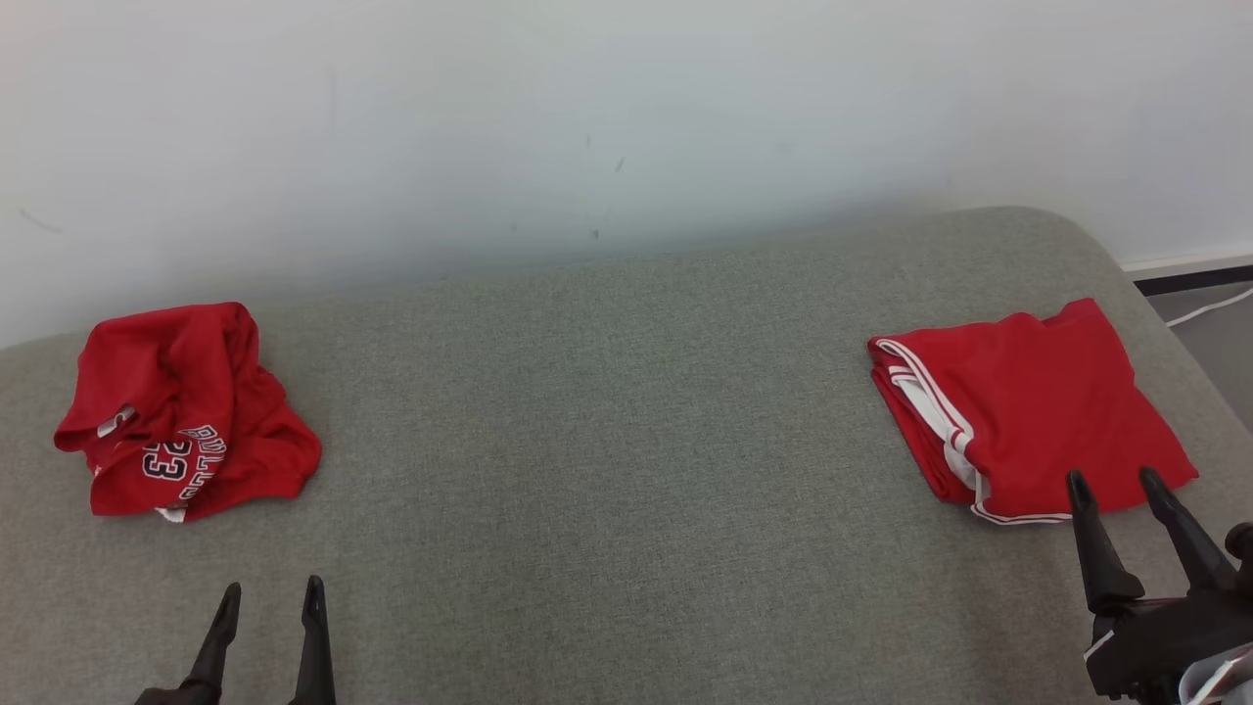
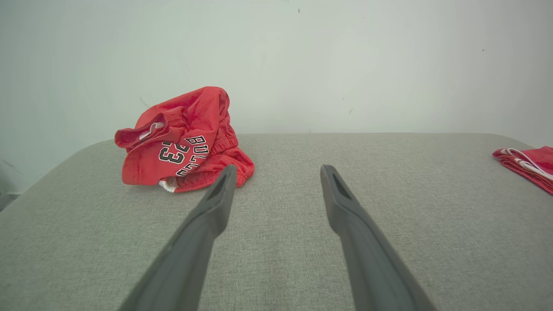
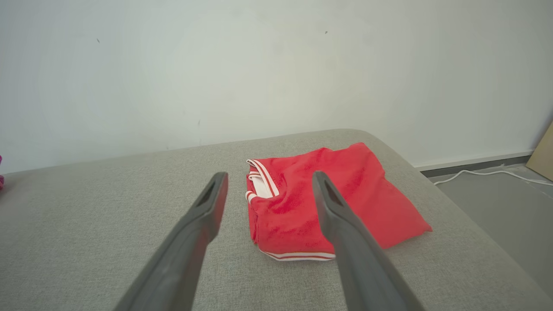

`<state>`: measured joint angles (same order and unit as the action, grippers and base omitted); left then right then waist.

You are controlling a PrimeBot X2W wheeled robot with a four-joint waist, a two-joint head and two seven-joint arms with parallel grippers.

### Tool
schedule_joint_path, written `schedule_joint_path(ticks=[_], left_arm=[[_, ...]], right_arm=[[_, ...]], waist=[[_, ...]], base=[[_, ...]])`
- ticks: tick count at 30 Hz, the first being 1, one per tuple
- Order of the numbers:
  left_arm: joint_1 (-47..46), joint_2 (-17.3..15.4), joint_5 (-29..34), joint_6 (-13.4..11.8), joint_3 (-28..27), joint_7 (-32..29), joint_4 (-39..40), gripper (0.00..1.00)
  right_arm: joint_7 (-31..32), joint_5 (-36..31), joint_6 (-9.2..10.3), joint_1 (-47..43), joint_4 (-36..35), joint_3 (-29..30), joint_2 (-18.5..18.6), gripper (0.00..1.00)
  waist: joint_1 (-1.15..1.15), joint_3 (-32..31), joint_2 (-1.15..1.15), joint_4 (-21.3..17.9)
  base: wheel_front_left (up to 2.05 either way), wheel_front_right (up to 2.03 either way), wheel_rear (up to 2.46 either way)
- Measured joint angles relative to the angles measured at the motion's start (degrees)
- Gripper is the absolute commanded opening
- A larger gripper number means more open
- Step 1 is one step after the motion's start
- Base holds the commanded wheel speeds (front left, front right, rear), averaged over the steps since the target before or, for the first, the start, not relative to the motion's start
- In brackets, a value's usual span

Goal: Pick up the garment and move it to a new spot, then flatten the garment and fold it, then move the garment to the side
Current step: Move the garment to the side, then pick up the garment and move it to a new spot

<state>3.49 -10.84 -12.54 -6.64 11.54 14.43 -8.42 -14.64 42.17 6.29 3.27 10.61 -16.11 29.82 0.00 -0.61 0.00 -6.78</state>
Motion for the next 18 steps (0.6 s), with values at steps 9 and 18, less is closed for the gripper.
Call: schedule_joint_path(ticks=[9, 18], left_arm=[[0.0, 0.3, 0.5, -0.4, -0.7, 0.0, 0.5, 1.0], [-0.2, 0.7, 1.5, -0.4, -0.1, -0.3, 0.8, 1.0]], right_arm=[[0.0, -2.7, 0.29, -2.8, -3.0, 4.0, -1.7, 1.0], [0.0, -3.8, 0.35, -5.5, -4.0, 7.2, -3.1, 1.0]], waist=[[0.0, 0.4, 0.0, 0.5], [0.0, 0.5, 0.0, 2.8]], base=[[0.0, 0.0, 0.0], [0.0, 0.0, 0.0]])
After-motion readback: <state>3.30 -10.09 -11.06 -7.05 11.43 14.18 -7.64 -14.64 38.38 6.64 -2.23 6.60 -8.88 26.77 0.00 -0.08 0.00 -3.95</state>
